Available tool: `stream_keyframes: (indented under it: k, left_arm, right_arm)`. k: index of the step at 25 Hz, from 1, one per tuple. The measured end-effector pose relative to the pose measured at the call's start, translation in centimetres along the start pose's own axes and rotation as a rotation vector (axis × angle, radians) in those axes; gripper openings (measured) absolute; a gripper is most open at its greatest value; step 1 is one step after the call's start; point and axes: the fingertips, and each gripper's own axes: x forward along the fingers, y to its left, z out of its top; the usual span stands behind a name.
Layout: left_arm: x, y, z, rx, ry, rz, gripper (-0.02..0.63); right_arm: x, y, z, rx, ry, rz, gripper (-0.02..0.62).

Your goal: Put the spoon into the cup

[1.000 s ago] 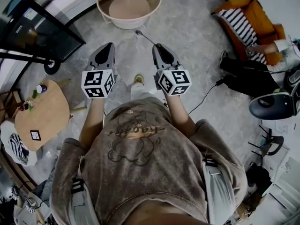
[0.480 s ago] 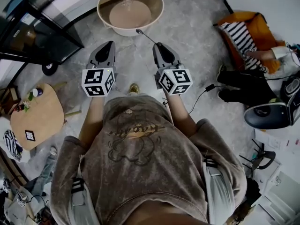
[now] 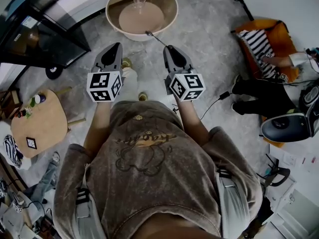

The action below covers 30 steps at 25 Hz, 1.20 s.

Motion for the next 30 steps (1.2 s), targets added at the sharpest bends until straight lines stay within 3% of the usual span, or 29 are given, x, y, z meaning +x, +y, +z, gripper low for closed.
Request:
stream_keyframes:
  k: [8,30]
  left_arm:
    - [4.3,0.6,1.1,0.014,-0.008,-0.026,0.008]
    - [17.1,8.1,2.7,0.014,0.040,-0.094,0.008]
  right_arm:
    - [3.0,-2.9,0.5,0.001,0.008,-0.028,0.061]
    - [16.6,-6.9,2.1,0.018,0.036,-0.061,0.061]
